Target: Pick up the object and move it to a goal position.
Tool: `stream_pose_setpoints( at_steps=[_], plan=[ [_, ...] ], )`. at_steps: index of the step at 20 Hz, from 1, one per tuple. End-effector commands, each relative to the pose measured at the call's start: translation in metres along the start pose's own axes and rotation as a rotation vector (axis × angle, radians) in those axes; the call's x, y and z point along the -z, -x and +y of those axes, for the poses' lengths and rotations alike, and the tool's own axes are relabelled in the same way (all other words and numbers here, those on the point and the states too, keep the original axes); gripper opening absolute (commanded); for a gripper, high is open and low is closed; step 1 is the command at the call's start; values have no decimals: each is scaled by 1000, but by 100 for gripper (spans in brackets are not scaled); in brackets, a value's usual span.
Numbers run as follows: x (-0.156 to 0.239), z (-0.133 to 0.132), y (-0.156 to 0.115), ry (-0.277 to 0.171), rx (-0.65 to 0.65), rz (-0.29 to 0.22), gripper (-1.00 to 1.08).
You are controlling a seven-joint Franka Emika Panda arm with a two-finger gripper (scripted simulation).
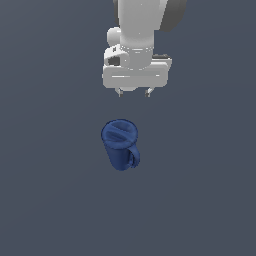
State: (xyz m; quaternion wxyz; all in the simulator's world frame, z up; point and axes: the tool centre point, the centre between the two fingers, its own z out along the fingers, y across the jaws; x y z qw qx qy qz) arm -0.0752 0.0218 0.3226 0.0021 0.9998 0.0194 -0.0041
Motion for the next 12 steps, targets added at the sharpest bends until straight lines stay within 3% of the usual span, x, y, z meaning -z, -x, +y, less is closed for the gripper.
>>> stream_pose_setpoints(
  at_steps=[1,12],
  plan=[
    [0,0,0,0,0,0,28],
    [2,-16,0,-7,11,2,28]
  ],
)
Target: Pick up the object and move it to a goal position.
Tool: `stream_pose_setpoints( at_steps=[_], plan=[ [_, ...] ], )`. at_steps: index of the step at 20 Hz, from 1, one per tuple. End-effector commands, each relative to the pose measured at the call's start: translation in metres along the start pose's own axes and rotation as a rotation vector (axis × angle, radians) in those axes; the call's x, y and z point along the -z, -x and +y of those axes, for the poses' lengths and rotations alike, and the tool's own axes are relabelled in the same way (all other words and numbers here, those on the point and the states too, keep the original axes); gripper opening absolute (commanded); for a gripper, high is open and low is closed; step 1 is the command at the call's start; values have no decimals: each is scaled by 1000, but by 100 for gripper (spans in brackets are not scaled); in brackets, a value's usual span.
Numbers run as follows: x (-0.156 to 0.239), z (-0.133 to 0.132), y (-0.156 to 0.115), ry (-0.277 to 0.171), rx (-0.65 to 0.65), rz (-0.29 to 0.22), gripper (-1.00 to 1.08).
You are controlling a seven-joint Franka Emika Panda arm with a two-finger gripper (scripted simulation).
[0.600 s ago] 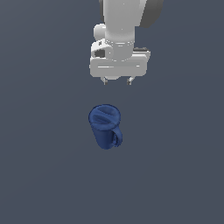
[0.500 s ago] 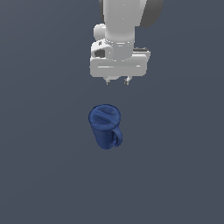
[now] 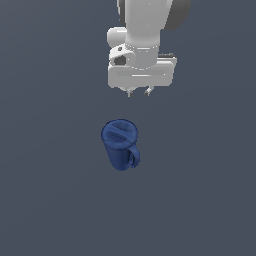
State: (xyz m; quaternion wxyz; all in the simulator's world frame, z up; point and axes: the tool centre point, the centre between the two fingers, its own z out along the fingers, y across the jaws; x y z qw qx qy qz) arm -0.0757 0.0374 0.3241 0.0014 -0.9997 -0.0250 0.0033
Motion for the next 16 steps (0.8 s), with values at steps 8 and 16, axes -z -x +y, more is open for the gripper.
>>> stream_pose_setpoints(
  at_steps=[8,16],
  plan=[
    [0,0,-13,7,19,-10,28],
    [-3,0,-42,26,67,-36,28]
  ],
)
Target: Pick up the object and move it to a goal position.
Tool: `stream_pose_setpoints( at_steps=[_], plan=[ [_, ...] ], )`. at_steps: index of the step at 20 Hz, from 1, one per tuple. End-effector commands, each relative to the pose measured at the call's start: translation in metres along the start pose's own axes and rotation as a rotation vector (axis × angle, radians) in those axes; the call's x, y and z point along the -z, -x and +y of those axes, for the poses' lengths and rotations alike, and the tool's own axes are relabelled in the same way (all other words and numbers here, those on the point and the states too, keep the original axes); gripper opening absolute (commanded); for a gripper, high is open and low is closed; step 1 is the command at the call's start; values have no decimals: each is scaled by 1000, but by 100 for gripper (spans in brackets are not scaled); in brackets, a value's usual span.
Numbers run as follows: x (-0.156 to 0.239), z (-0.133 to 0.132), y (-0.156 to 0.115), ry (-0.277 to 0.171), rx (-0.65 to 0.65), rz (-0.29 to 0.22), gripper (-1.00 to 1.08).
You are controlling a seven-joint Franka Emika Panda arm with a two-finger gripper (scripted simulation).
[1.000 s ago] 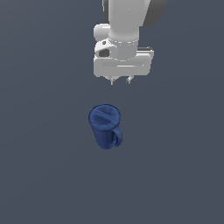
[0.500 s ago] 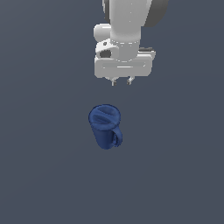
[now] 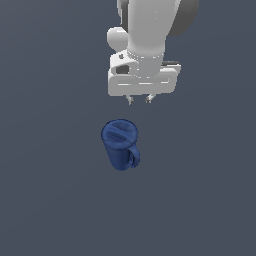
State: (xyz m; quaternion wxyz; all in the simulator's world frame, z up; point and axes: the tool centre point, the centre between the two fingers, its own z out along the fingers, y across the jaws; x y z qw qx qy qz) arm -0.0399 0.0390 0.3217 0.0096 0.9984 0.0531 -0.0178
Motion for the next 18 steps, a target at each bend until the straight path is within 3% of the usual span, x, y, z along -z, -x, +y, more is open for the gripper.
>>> stream_pose_setpoints(
  at_steps=[1,18],
  plan=[
    [-2,1,-11,7,18,-10,28],
    [-31,8,-96,71,159,-98,28]
  ],
)
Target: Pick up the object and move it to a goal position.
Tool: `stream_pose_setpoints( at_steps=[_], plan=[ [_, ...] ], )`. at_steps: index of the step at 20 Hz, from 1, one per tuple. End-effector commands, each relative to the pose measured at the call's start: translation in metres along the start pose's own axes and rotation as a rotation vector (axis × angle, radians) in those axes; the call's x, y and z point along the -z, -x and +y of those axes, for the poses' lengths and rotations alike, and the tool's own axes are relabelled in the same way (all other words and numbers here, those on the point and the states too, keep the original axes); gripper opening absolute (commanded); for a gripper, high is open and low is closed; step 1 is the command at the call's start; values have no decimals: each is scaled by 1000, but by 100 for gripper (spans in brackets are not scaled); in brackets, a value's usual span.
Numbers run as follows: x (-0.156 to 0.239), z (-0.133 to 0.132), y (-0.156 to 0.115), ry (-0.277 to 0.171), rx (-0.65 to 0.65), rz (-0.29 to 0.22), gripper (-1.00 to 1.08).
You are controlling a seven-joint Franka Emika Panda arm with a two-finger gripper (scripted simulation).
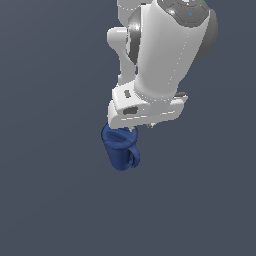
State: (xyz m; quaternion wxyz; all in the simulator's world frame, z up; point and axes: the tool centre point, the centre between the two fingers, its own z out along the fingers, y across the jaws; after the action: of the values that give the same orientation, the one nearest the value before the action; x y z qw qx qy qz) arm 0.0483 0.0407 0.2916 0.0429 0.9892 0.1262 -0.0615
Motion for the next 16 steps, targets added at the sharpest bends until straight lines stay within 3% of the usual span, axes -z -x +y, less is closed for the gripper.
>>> stream_pose_setpoints(
  at_steps=[1,16],
  plan=[
    [-5,2,-11,10,20,-14,28],
    [-46,12,-61,61,119,-92,28]
  ],
)
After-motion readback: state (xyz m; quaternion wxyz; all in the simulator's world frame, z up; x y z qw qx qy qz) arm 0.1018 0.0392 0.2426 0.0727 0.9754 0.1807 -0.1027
